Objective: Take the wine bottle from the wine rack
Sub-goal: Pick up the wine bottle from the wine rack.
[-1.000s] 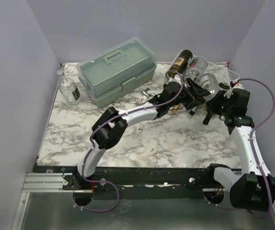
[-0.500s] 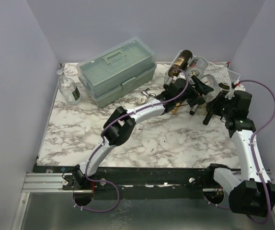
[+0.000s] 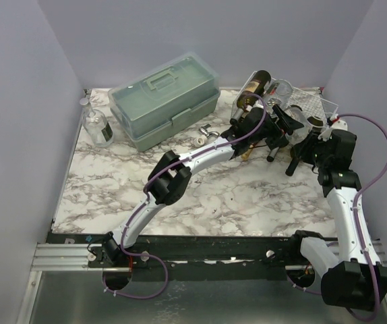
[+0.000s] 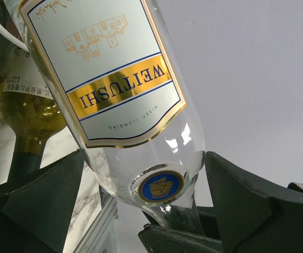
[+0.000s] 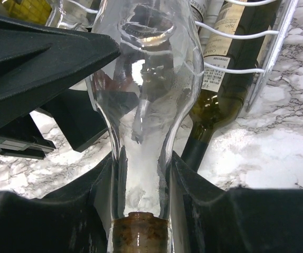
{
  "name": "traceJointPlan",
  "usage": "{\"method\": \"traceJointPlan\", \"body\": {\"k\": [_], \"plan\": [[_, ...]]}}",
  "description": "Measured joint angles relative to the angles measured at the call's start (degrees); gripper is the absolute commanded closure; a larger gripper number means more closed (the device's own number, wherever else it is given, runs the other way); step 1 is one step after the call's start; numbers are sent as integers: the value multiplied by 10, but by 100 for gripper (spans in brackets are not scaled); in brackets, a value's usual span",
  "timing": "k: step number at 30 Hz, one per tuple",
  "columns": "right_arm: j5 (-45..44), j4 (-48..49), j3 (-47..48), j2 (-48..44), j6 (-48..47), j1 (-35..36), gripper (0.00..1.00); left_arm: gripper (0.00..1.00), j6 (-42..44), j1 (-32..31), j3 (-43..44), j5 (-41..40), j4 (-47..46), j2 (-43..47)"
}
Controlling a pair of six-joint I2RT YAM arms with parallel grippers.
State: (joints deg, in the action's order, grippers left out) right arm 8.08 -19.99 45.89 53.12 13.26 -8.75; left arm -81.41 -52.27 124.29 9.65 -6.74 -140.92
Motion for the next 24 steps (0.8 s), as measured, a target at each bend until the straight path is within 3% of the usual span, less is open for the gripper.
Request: {"method": "traceJointPlan", "body": {"k": [24], "plan": [[11,-3,-1,24,-51,-1,100,5,2,0,9,1,14,-9]]}}
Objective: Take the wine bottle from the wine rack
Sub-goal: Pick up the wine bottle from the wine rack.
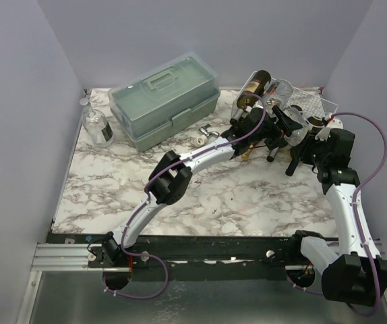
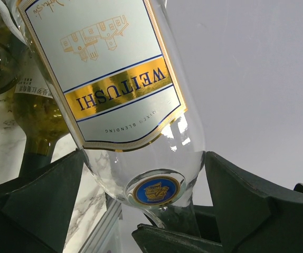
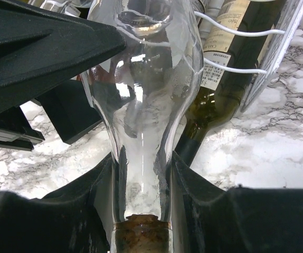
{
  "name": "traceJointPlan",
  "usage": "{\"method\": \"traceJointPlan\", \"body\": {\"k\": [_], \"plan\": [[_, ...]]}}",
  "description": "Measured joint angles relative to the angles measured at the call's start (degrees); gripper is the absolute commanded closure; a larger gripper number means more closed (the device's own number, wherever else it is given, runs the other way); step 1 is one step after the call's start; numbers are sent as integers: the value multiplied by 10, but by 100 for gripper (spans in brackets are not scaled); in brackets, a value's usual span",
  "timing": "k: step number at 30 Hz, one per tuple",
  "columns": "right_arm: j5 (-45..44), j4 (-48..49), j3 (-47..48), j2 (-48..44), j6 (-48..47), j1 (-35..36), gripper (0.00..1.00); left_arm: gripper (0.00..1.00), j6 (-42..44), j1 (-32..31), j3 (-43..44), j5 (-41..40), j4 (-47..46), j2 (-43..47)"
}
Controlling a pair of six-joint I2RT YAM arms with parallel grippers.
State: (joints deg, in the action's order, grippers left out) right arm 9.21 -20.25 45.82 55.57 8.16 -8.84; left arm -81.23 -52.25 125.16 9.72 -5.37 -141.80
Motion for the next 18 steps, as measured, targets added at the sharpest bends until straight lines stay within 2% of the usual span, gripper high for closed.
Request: {"method": "traceJointPlan", "body": {"k": [18], "plan": [[4,-14,0,-20,-43,-5,100,7,-3,0,29,19,14,-13]]}}
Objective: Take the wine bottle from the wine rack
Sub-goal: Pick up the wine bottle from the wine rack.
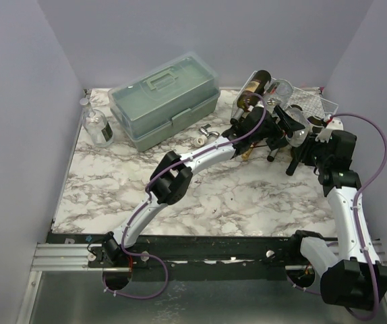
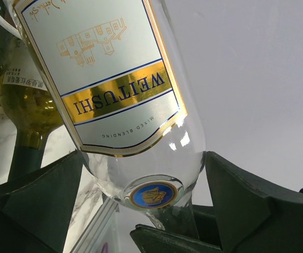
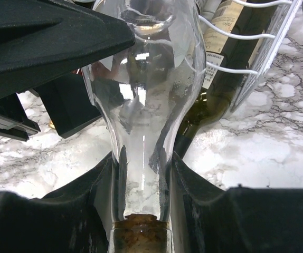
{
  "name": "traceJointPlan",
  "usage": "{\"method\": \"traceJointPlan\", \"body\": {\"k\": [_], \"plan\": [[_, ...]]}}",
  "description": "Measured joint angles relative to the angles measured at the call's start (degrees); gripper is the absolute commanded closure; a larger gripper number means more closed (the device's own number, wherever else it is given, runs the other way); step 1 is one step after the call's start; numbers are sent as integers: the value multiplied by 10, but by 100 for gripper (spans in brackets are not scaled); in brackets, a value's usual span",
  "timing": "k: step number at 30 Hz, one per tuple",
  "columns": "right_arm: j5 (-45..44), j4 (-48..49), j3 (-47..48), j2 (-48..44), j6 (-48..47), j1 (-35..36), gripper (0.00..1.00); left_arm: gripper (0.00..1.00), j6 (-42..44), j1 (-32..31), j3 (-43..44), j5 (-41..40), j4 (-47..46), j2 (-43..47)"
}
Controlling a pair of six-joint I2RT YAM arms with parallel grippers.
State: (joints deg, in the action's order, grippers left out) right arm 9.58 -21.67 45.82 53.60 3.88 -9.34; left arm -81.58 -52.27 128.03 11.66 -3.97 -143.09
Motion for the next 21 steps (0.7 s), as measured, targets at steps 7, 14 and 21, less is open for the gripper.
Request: {"method": "traceJointPlan", "body": {"k": [7,14,21], "plan": [[-1,-20,0,-18,-9,-2,100,6,8,-3,-7,11,-14,2],[-2,-53,0,-43,-16,-2,100,6,17,-7,-49,11,-36,26],[11,-84,0,-61,-26,-1,100,6,21,-12,-114,7,-56,65]]}}
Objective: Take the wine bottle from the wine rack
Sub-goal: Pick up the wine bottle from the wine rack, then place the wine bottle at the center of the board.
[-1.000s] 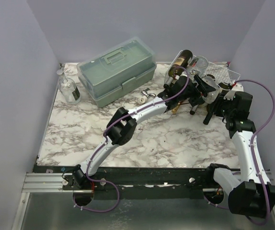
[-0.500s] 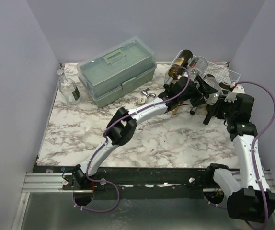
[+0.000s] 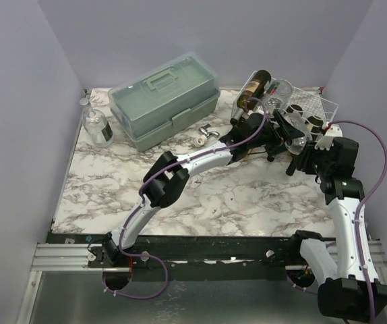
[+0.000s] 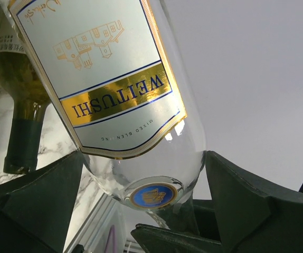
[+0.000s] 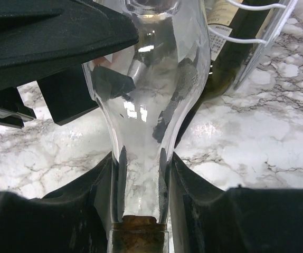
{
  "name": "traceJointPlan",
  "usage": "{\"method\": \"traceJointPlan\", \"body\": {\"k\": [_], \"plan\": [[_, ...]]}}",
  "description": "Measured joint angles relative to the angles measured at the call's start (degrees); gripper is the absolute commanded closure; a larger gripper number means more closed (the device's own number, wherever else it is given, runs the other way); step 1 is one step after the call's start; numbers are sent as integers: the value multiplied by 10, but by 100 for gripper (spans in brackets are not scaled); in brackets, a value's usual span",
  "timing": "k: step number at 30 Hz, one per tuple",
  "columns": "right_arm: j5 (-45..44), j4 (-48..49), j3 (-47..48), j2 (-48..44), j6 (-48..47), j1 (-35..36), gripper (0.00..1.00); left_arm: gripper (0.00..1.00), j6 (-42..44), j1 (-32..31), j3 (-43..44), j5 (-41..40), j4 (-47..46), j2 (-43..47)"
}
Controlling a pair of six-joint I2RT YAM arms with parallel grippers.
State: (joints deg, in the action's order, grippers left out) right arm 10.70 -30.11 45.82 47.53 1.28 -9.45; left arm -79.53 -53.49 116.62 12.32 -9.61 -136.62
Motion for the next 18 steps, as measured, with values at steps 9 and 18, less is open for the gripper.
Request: {"method": "traceJointPlan", "body": {"k": [9,18], "plan": [[16,-59,9,-22,-22,0,100,6,-8,-8,-70,-2,-14,41],[26,-130,43,-26,-55,0,100,6,-26,-19,-126,-14,-24,76]]}}
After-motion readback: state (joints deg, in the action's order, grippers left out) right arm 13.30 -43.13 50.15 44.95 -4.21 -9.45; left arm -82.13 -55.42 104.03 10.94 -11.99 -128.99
